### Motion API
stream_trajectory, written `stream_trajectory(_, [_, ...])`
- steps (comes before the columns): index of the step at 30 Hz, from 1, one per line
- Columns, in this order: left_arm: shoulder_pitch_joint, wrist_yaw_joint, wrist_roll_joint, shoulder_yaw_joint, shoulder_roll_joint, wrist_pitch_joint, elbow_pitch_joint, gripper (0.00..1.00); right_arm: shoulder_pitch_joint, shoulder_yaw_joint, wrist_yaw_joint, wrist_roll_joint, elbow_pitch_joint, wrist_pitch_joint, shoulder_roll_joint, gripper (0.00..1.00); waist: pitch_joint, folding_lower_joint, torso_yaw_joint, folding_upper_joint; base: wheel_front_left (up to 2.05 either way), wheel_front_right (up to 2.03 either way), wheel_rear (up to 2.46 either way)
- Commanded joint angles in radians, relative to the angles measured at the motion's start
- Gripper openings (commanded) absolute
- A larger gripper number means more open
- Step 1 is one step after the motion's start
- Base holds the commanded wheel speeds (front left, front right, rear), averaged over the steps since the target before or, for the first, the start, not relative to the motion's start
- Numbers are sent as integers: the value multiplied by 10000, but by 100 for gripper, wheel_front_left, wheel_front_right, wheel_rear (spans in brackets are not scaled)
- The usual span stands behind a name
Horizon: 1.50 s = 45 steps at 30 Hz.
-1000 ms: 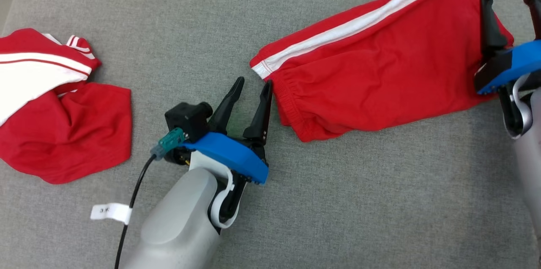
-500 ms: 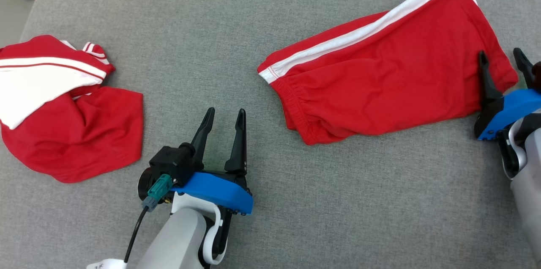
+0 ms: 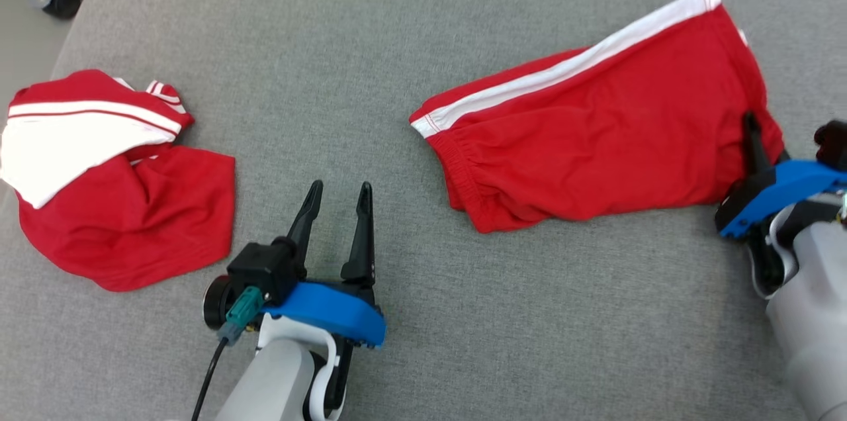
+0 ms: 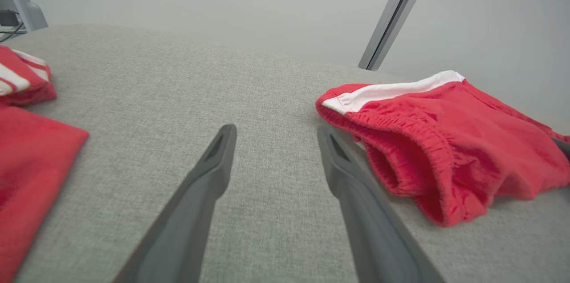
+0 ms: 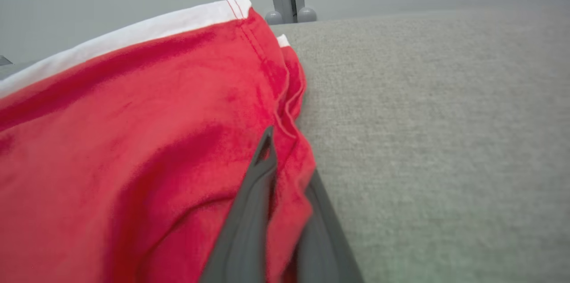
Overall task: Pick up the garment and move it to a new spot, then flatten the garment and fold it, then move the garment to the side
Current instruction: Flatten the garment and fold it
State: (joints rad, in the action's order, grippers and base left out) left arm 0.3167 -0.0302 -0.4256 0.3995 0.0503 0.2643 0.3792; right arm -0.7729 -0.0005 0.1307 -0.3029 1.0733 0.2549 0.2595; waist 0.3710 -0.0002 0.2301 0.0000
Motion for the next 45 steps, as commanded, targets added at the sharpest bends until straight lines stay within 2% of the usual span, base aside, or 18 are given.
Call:
stream_trajectory(1, [-173, -46, 58, -68, 3, 1, 24, 100, 492, 64, 0, -142, 113, -17, -136, 0, -204, 2, -154, 0, 0, 0, 0])
stream_trajectory(15, [-1699, 226, 545, -761, 3, 3, 349, 100, 3412, 3, 0, -2082, -1429, 92, -309, 0, -2186, 2, -811, 0, 0, 0, 0])
stream_trajectory(22, [-2310, 393, 650, -804, 3, 1, 323, 100, 4276, -314, 0, -2153, -1878, 94, -155, 0, -2540, 2, -800, 0, 0, 0, 0])
stream_trajectory(27, [-2204, 477, 620, -709, 3, 3, 324, 100, 4034, -398, 0, -1767, -2545, 96, -108, 0, -2373, 2, -661, 0, 0, 0, 0])
stream_trajectory(30, [-2078, 475, 567, -586, 4, 3, 362, 100, 3719, -11, 0, -1378, -3371, 97, -248, 0, -2271, 2, -508, 0, 0, 0, 0])
stream_trajectory(36, [-1974, 440, 380, -344, 3, 1, 392, 100, 3254, 1558, 0, -1068, -4689, 95, -770, 0, -2215, 2, -2, 0, 0, 0, 0])
stream_trajectory(43, [-2127, 362, 227, -224, 1, 2, 432, 100, 2821, 3465, 0, -804, -4093, 96, -1320, 0, -2145, 2, 687, 0, 0, 0, 0])
stream_trajectory(44, [-2155, 347, 226, -247, 1, 1, 447, 100, 2787, 3632, 0, -750, -3854, 96, -1390, 33, -2133, 2, 746, 0, 0, 0, 0])
stream_trajectory(45, [-2182, 342, 215, -274, 3, 1, 451, 100, 2735, 3738, 0, -722, -3683, 96, -1468, 100, -2119, 2, 787, 0, 0, 0, 0])
